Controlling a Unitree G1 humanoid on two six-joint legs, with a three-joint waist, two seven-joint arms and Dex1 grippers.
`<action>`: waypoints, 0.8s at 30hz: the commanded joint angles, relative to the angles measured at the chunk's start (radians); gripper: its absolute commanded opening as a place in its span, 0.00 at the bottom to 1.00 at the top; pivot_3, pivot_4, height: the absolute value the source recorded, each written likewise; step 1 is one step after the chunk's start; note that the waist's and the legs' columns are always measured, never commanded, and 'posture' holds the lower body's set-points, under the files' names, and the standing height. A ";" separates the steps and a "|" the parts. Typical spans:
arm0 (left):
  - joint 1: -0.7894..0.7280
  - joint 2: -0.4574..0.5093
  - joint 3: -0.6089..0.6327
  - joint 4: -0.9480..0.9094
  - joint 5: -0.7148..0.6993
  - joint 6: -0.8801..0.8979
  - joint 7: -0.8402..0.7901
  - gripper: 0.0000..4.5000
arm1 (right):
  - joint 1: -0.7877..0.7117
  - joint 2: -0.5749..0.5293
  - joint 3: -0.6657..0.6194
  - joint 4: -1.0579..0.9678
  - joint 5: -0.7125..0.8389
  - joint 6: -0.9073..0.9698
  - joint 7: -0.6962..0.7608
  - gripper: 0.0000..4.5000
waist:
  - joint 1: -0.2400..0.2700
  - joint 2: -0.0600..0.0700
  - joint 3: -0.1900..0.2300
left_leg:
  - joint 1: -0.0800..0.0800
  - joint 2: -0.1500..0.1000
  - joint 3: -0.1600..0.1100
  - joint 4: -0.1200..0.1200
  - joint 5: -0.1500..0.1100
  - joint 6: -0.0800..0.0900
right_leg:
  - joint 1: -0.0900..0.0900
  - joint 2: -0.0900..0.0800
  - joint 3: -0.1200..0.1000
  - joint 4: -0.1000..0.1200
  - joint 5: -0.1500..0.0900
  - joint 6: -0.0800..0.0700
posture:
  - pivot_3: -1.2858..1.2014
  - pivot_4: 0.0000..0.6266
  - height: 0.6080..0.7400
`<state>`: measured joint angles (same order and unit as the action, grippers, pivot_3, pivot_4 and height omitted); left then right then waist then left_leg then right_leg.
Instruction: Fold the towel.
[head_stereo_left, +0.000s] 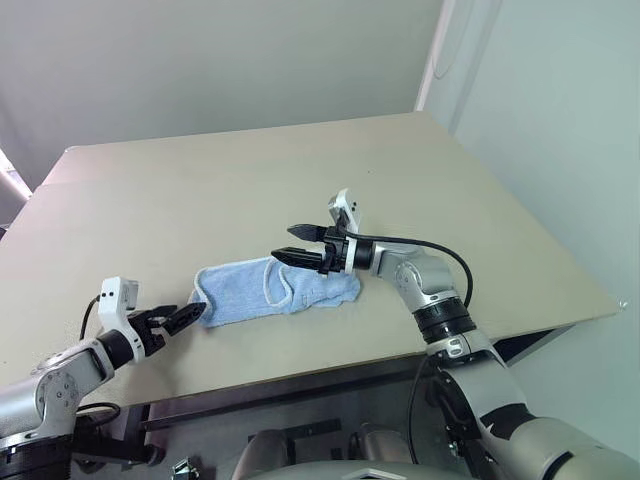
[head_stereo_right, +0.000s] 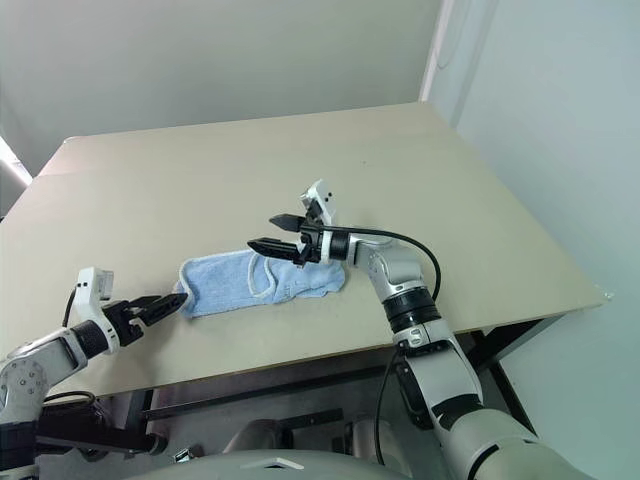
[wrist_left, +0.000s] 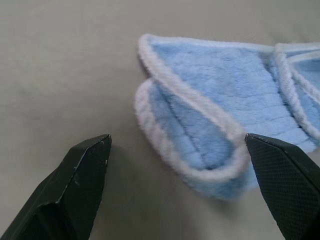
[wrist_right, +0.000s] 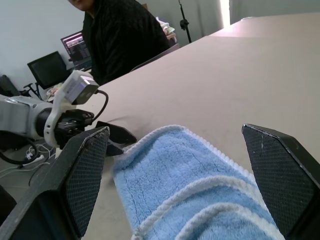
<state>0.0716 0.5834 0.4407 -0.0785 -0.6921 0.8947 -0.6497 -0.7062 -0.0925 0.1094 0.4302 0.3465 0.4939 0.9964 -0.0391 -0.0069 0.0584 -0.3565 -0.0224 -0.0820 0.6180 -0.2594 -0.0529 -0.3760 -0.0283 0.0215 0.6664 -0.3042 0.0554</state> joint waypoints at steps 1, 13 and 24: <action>0.022 -0.006 0.022 -0.040 -0.063 0.047 -0.011 1.00 | -0.008 0.003 -0.009 -0.050 0.018 -0.020 -0.001 0.99 | -0.003 0.000 0.000 | 0.000 0.000 0.000 0.000 0.000 0.000 | 0.000 0.000 0.000 0.000 0.000 0.000 | 0.52 0.00 1.00; 0.024 -0.033 0.011 -0.034 -0.072 0.059 0.044 0.96 | -0.040 0.013 -0.008 0.022 -0.009 -0.064 -0.030 1.00 | -0.002 0.000 0.000 | 0.001 0.000 0.000 0.000 0.000 0.000 | 0.000 0.000 0.000 0.000 0.000 0.000 | 0.52 0.00 1.00; 0.013 -0.015 0.037 -0.020 -0.094 0.049 0.024 0.14 | -0.064 0.012 -0.011 0.098 -0.045 -0.107 -0.098 1.00 | -0.005 0.000 0.000 | 0.000 0.001 0.000 -0.001 0.000 0.000 | -0.001 0.001 0.000 0.000 0.000 0.000 | 0.52 0.00 1.00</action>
<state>0.0970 0.5564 0.4528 -0.0966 -0.7692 0.9532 -0.6128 -0.7321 -0.0855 0.1092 0.5364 0.3064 0.4137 0.9076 -0.0445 -0.0068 0.0585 -0.3564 -0.0217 -0.0820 0.6173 -0.2594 -0.0529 -0.3766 -0.0272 0.0215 0.6664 -0.3042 0.0552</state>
